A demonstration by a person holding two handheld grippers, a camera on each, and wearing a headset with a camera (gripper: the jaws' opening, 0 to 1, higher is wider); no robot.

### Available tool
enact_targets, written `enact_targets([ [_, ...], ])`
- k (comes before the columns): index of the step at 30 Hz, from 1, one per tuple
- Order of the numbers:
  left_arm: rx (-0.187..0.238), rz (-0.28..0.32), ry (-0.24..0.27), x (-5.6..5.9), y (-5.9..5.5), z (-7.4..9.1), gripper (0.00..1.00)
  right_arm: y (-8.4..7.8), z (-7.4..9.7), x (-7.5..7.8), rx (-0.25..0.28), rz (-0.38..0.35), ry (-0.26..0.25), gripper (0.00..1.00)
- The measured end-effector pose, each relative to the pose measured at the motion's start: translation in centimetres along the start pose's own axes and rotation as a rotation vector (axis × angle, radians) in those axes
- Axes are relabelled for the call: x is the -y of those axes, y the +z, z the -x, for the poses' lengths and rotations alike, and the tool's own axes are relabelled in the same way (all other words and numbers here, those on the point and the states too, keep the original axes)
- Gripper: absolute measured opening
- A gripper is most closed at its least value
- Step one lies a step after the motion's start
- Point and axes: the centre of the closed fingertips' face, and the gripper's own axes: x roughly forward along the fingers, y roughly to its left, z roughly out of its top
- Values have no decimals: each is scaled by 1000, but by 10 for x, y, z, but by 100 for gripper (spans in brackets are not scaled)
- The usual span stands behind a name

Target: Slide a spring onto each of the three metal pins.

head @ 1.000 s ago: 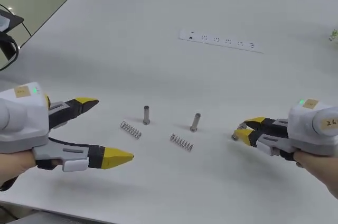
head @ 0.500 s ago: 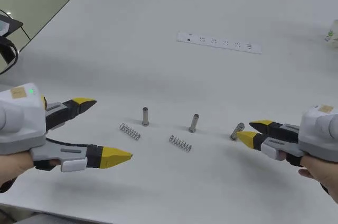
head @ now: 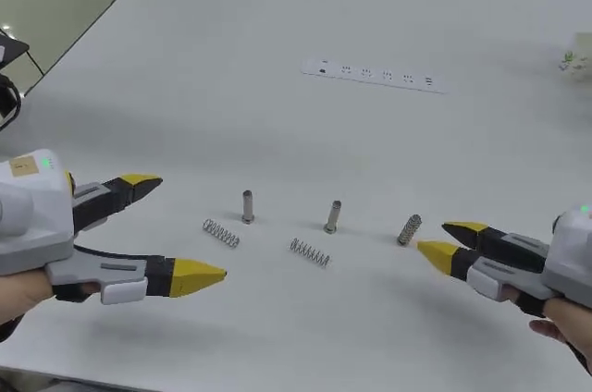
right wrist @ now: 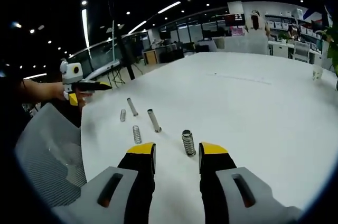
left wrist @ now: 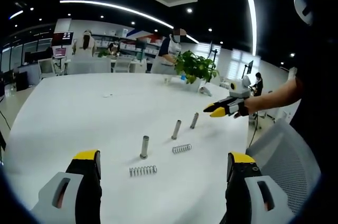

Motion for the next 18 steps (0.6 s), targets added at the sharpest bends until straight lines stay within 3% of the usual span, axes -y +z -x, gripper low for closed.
enact_targets([
  [3, 4, 2, -2, 1, 0, 0, 97, -2, 4, -2, 18, 12, 11, 32],
  [4, 1, 1, -3, 1, 0, 0, 97, 1, 5, -3, 43, 73, 18, 32],
  [6, -1, 2, -4, 1, -1, 0, 97, 0, 6, -6, 51, 122, 18, 33],
  [11, -6, 6, 1, 0, -4, 1, 97, -4, 9, -16, 52, 121, 31, 37],
  [18, -7, 9, 4, 1, -5, 2, 97, -10, 8, -18, 47, 112, 37, 33],
])
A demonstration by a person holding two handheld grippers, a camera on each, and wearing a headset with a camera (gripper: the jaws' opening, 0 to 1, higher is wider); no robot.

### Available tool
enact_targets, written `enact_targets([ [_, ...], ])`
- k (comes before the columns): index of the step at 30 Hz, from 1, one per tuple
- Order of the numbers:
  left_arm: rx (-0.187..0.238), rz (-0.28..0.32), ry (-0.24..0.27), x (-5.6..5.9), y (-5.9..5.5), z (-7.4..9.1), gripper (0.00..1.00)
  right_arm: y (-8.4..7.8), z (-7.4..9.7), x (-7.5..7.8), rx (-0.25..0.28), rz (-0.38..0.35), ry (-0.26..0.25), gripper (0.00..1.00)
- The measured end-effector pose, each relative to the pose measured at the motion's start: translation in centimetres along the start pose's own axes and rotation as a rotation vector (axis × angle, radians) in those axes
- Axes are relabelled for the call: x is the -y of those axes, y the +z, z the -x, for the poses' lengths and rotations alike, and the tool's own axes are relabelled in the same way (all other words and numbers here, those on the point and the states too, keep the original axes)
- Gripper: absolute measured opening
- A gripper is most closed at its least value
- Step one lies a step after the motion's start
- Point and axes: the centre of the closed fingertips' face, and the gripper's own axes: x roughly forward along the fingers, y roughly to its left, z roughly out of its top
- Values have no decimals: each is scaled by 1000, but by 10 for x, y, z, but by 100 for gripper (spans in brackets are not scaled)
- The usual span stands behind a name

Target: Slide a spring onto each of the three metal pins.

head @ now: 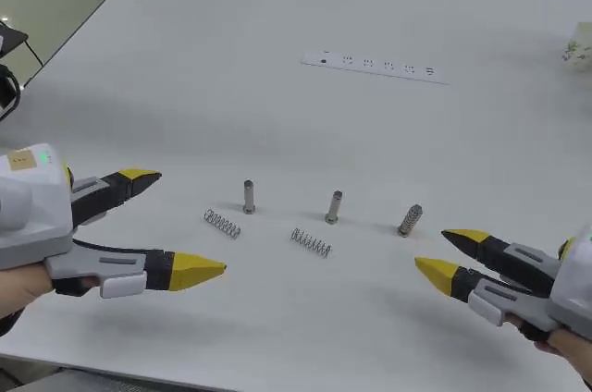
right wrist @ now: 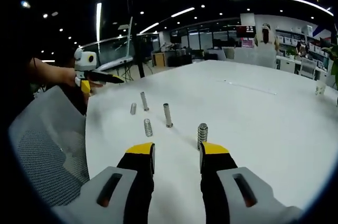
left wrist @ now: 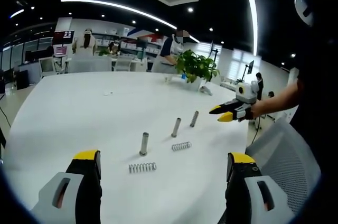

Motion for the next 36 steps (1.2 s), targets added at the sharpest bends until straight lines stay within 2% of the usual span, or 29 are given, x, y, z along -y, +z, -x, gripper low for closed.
enact_targets([
  [4, 0, -4, -1, 1, 0, 0, 97, 0, -1, -4, 1, -2, 9, 33],
  [11, -6, -3, -11, 5, -4, 0, 97, 1, -6, -23, -19, 2, 67, 31],
  [22, -7, -3, -8, 4, -4, 1, 97, 17, -20, -48, 18, 30, 130, 30],
  [36, -18, 0, -5, 2, -7, 2, 96, 32, -47, -57, 27, 46, 169, 26],
])
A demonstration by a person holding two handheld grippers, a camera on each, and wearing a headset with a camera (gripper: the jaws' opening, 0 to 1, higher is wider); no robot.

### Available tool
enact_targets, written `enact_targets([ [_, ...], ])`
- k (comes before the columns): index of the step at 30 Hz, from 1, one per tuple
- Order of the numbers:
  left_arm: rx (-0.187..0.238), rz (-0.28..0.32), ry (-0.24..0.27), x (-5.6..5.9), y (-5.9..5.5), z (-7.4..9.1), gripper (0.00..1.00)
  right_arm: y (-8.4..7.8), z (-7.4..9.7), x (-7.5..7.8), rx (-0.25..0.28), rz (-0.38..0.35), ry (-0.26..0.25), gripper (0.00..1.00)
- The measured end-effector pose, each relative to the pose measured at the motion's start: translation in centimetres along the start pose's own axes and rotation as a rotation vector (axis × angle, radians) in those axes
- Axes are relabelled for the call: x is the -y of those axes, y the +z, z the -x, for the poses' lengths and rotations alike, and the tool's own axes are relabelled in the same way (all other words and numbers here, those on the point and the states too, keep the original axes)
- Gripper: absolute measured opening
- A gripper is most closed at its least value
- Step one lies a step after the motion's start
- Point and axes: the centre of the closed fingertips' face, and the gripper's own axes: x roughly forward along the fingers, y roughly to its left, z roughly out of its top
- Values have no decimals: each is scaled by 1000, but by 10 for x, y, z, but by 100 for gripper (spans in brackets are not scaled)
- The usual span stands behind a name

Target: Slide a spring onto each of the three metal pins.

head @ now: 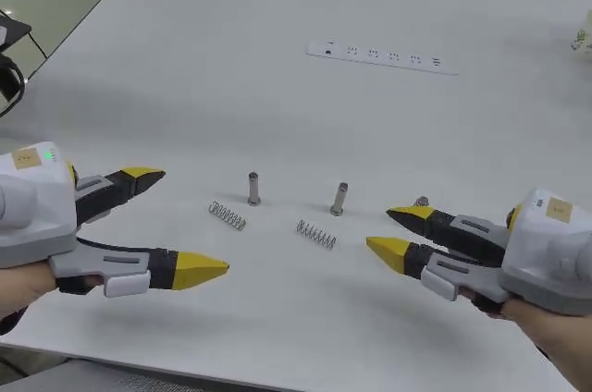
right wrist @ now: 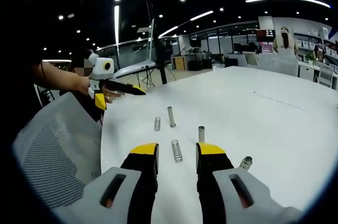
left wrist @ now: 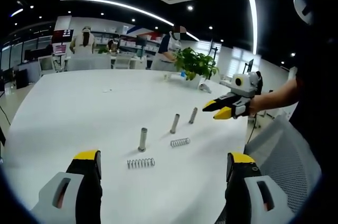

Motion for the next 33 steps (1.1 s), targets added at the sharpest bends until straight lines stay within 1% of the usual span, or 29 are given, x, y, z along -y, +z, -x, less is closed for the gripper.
enact_targets([
  [6, -8, 2, -1, 0, -2, -1, 96, 3, -13, -8, -7, 12, 35, 25],
  [9, -12, 2, 3, -2, -3, 0, 97, 1, -20, -12, -25, 24, 55, 25],
  [14, -10, 4, 3, -2, -2, 0, 97, 0, -30, -13, -39, 25, 69, 24],
  [16, -24, -1, 4, -2, -5, 0, 96, -1, -35, -13, -47, 26, 74, 24],
  [24, -37, -3, 7, -5, -7, 2, 96, -13, -49, -14, -97, 25, 96, 22],
  [27, -36, 0, 1, -3, -7, 0, 96, -20, -55, -15, -126, 41, 104, 21],
  [33, -42, -3, -6, -2, -7, -1, 96, -26, -63, -11, -148, 43, 104, 20],
])
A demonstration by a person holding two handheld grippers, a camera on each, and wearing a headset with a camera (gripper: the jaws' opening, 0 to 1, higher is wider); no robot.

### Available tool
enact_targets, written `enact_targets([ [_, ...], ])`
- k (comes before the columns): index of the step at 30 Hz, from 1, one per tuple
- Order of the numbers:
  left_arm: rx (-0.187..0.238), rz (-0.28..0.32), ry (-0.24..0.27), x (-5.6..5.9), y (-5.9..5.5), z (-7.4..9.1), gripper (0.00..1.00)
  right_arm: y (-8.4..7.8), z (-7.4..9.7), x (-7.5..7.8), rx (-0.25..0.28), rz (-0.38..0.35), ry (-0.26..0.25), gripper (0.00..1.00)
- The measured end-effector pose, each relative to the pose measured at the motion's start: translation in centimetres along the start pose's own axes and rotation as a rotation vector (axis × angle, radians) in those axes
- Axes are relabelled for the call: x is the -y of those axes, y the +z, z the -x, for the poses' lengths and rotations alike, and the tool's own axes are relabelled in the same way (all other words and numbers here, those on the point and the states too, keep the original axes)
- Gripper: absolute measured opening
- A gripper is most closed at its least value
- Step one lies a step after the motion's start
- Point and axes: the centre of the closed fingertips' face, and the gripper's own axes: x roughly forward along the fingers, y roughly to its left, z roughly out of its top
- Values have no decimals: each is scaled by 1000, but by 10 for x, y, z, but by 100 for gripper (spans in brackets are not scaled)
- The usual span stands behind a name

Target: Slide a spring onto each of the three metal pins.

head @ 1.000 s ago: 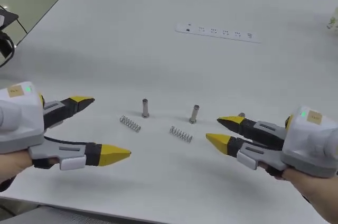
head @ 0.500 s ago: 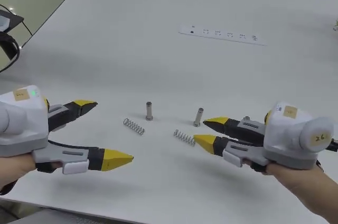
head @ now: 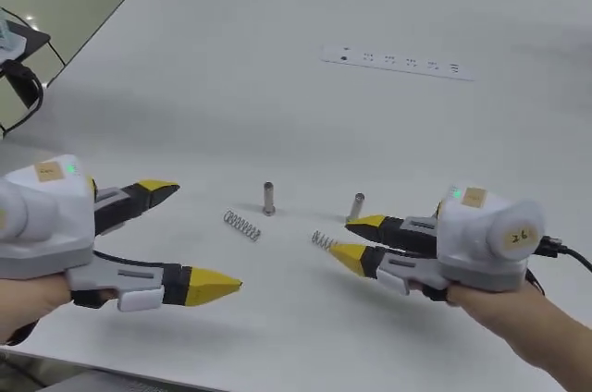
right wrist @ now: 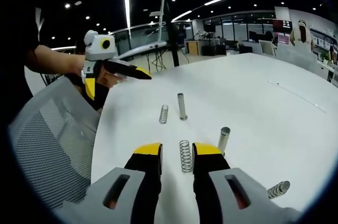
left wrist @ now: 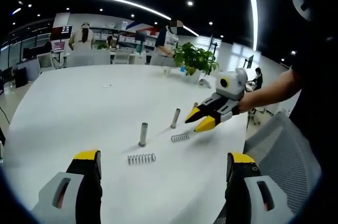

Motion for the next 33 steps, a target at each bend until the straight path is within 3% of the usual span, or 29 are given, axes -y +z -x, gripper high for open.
enact_targets([
  [15, -10, 5, 0, 2, -4, 3, 96, -14, -16, 3, -76, 18, -12, 17],
  [33, -9, 13, 8, 2, -7, 7, 95, -31, -20, 7, -119, 6, -21, 14],
])
